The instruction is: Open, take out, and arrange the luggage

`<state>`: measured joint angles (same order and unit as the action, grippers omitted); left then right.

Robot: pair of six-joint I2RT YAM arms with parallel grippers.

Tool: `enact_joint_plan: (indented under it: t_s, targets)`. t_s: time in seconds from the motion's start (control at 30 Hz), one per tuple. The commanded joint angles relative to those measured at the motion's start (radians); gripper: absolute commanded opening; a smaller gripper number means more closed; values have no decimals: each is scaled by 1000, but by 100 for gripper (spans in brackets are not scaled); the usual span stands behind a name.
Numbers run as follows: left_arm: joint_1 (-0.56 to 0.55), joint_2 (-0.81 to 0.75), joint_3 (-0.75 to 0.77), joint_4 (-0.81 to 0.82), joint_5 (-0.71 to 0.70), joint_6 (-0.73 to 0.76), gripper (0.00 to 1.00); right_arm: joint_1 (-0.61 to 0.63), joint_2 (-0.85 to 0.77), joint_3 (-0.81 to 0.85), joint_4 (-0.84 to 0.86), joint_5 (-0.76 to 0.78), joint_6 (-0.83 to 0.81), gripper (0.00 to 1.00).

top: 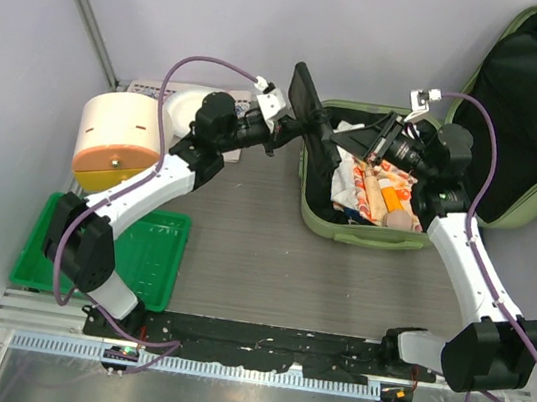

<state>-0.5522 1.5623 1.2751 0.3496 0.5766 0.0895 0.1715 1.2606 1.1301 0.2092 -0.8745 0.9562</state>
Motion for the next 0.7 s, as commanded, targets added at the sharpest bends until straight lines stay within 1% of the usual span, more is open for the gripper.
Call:
enact_joint_plan:
  t_s: [0.0, 0.03, 0.07, 0.13, 0.17, 0.2, 0.27, 0.3, 0.33, 0.37, 0.4, 0.43, 0.47, 0.6, 0.63, 0.67]
  targets:
    - [-3, -24, 58, -44, -14, 25, 0, 10, -50, 13, 33, 11, -43, 1]
    - [9, -36, 61, -66, -14, 26, 0, 10, -49, 20, -31, 18, -74, 1]
    - [20, -44, 58, -95, 0, 24, 0, 8, -50, 39, -72, 35, -155, 22]
    - [44, -71, 47, -129, 3, 58, 0, 2, -53, 57, -195, 90, -236, 40]
    - [52, -83, 35, -161, 3, 78, 0, -3, -55, 66, -223, 104, -284, 49]
    - [61, -91, 33, -178, 3, 117, 0, -6, -55, 69, -244, 112, -301, 52]
    - [86, -105, 30, -225, -4, 145, 0, -16, -53, 77, -290, 140, -327, 58]
    - [93, -104, 39, -253, 0, 162, 0, -17, -50, 77, -300, 153, -352, 71]
    - [110, -100, 50, -320, 2, 212, 0, -20, -49, 80, -332, 188, -367, 72]
    - [118, -90, 73, -346, 3, 242, 0, -26, -49, 82, -344, 204, -387, 74]
    - [126, -81, 84, -400, 3, 277, 0, -29, -47, 83, -358, 216, -422, 74]
    - [141, -70, 95, -450, 2, 349, 0, -30, -46, 85, -387, 232, -438, 74]
    - [149, -50, 98, -474, 3, 381, 0, -38, -46, 83, -395, 252, -448, 74]
    - [182, 25, 127, -560, -12, 512, 0, -47, -47, 73, -406, 246, -458, 74]
    - [186, 36, 139, -607, -1, 536, 0, -50, -47, 74, -421, 238, -479, 74]
    - [186, 44, 148, -654, 12, 615, 1, -49, -50, 79, -435, 239, -494, 74]
